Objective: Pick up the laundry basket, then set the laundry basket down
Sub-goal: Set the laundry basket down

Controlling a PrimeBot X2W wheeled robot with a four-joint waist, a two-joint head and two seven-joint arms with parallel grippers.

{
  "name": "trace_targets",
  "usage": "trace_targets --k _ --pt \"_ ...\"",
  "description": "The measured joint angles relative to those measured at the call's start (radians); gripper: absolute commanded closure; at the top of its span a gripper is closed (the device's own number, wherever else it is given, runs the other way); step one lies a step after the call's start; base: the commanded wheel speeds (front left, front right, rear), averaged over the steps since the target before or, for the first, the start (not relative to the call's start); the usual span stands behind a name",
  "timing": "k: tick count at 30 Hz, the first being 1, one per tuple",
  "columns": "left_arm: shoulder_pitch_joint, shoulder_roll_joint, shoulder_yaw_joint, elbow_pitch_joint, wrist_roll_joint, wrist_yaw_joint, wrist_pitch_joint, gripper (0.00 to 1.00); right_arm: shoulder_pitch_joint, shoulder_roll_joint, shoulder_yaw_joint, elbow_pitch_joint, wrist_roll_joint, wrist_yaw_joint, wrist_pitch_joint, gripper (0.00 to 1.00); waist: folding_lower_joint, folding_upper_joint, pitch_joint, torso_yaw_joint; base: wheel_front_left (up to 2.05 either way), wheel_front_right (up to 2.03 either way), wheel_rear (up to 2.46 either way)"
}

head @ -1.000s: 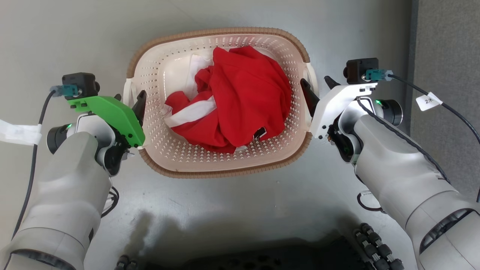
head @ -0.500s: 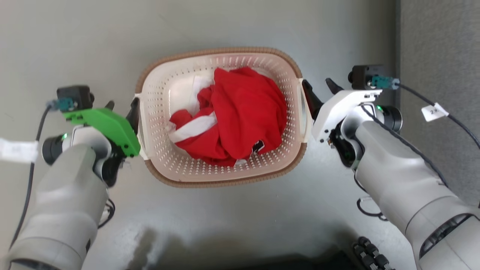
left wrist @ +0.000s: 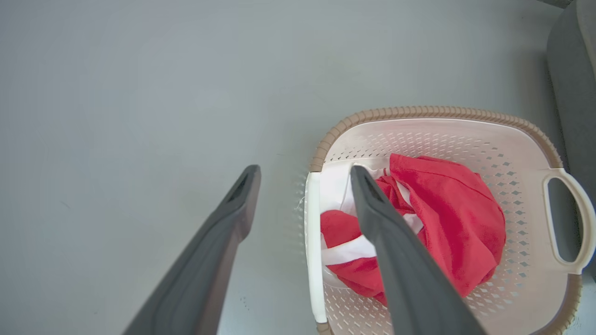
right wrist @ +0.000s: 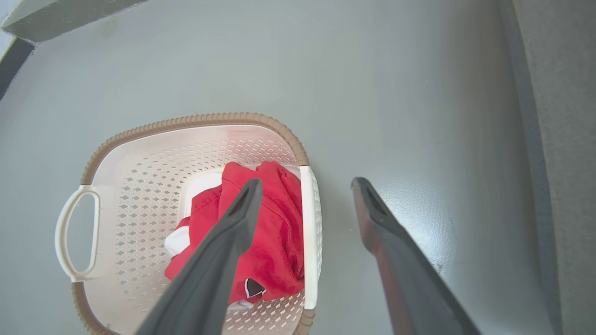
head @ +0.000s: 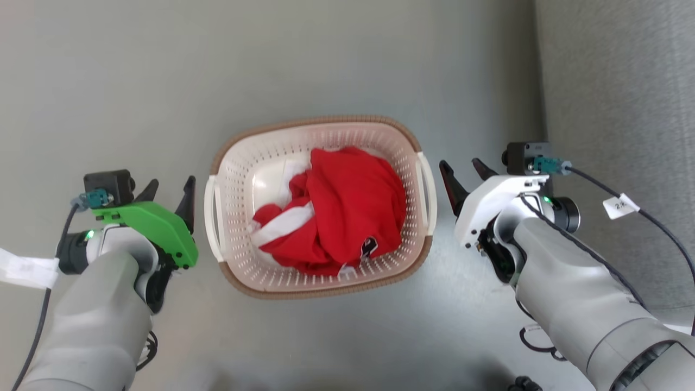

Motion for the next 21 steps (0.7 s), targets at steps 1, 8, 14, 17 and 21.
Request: trace_targets --k 1,8,14,17,21 --pt "0.007 0.002 -0.001 -0.005 0.005 0.0 -0.002 0.0 0.005 0.0 -0.001 -0.001 0.0 -0.001 0.0 0.0 0.0 0.0 -0.011 -0.001 0.0 0.0 0.0" --pt "0.033 0.004 0.023 -0.055 0.013 0.0 -0.013 0.0 0.023 0.0 -0.039 -0.018 -0.004 -0.018 -0.012 0.0 -0.0001 0.0 -0.088 -0.006 0.0 0.0 0.0" --pt "0.05 0.056 0.095 -0.167 0.053 0.029 -0.013 0.0 0.025 -0.036 -0.113 -0.153 -0.052 -0.056 -0.013 0.0 -0.0001 0.0 -0.148 -0.007 0.0 0.0 0.0" --pt "0.051 0.078 0.148 -0.267 0.098 0.06 -0.013 0.0 0.025 -0.072 -0.164 -0.241 -0.1 -0.082 -0.013 0.0 -0.0001 0.0 -0.186 -0.007 0.0 0.0 0.0" --pt "0.072 0.095 0.188 -0.363 0.152 0.091 -0.013 0.0 0.032 -0.098 -0.208 -0.324 -0.155 -0.099 -0.013 0.0 -0.0001 0.0 -0.223 -0.006 0.0 0.0 0.0"
